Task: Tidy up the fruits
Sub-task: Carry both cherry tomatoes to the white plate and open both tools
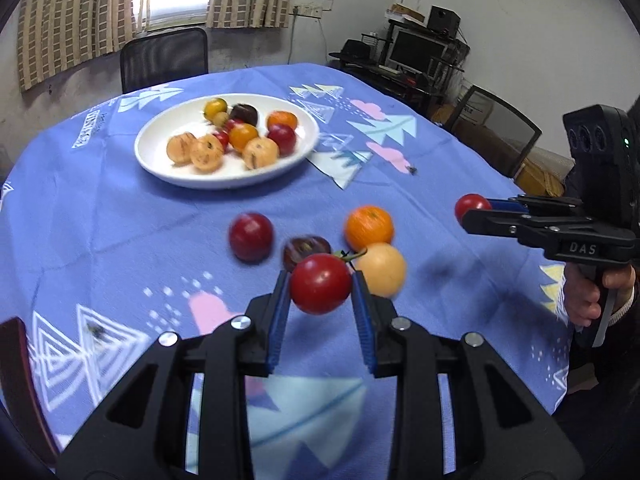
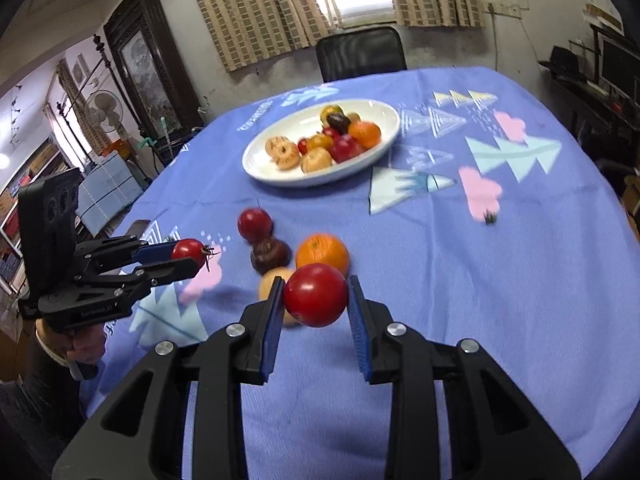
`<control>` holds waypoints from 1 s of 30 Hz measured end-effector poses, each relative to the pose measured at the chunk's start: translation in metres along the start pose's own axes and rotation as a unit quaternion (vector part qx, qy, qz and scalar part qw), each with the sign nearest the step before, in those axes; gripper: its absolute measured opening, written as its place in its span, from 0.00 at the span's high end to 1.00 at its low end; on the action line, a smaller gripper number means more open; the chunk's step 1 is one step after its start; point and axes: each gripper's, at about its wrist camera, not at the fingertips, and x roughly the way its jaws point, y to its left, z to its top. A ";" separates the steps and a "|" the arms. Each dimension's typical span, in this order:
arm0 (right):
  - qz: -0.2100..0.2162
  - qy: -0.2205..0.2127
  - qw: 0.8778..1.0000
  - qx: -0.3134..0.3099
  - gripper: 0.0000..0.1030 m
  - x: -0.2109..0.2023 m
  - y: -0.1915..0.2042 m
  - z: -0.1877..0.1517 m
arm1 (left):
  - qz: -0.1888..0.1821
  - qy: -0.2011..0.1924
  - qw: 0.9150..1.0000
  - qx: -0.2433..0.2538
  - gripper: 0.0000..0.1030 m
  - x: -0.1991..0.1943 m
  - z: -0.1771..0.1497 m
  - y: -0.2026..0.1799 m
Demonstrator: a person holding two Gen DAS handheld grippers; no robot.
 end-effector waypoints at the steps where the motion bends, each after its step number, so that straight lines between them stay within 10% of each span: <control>1: 0.001 -0.006 1.000 -0.009 0.69 0.001 0.002 0.011 | 0.005 -0.004 1.000 -0.003 0.70 -0.001 0.008 0.006; 15: 0.003 -0.010 1.000 0.001 0.69 0.114 -0.013 0.138 | 0.088 -0.038 0.994 -0.059 0.70 0.067 0.142 0.094; 30: -0.010 0.016 1.000 -0.018 0.64 0.181 -0.014 0.163 | 0.129 -0.001 0.987 -0.098 0.62 0.127 0.161 0.138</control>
